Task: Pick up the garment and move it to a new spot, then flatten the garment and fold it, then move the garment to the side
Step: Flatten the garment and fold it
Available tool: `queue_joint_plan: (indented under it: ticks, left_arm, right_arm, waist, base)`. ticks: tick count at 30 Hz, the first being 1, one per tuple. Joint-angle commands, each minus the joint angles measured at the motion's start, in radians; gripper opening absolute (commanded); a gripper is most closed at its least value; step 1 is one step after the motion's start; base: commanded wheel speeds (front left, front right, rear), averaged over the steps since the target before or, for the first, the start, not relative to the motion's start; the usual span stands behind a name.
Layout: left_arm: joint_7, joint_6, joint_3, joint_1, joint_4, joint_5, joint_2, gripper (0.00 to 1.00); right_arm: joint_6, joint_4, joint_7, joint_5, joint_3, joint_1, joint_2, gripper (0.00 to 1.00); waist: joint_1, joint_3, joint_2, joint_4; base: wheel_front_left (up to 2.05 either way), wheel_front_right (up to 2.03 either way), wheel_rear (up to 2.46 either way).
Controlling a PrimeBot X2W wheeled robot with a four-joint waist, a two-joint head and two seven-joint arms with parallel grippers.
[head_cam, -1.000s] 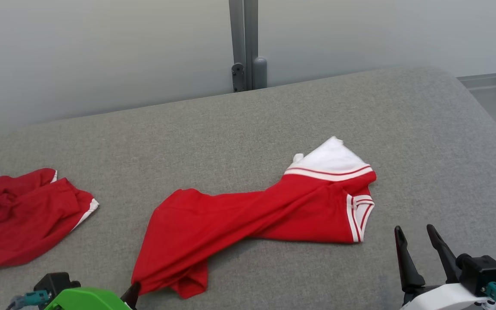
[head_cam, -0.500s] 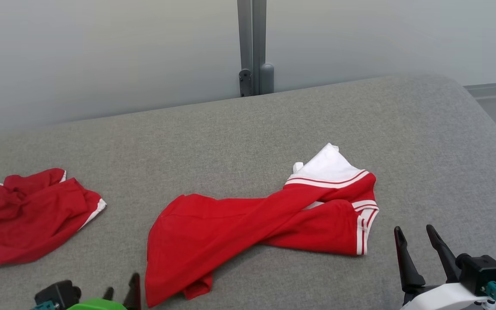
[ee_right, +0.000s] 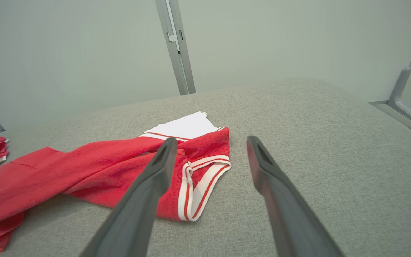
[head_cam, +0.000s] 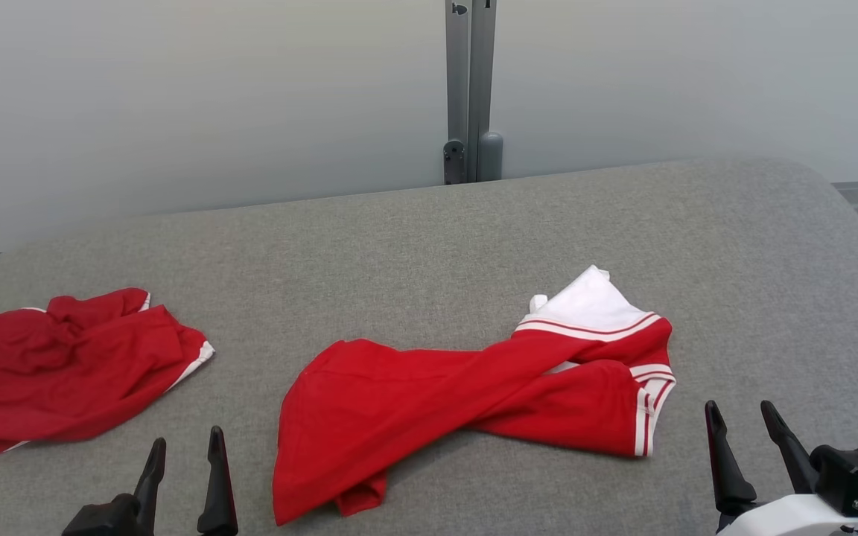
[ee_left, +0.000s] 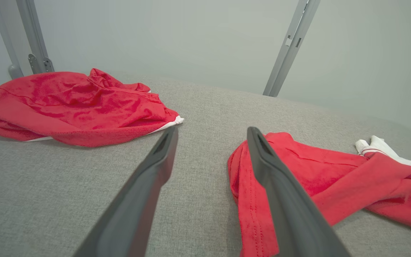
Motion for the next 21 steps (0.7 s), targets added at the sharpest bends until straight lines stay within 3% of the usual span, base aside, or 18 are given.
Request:
queue_joint_plan:
  ticks: [1, 7, 21]
  left_arm:
    - [-0.004, -0.014, 0.017, 0.005, -0.012, 0.042, -0.011, 1.0]
    - [-0.004, -0.077, 0.06, 0.053, -0.013, 0.156, -0.053, 1.0]
    - [-0.003, -0.163, 0.121, 0.048, 0.039, 0.235, -0.105, 1.0]
  right_arm:
    - [-0.001, 0.004, 0.004, 0.011, -0.003, 0.013, -0.002, 1.0]
    - [-0.001, 0.01, 0.021, 0.019, -0.006, 0.026, -0.002, 1.0]
    - [-0.001, 0.011, 0.051, 0.007, -0.008, 0.022, -0.002, 1.0]
  waist:
    - [0.0, -0.01, -0.0001, 0.01]
    - [0.0, -0.021, -0.0001, 0.019]
    - [0.0, -0.021, -0.0001, 0.019]
  base:
    - [0.0, 0.0, 0.0]
    - [0.0, 0.0, 0.0]
    - [0.0, 0.0, 0.0]
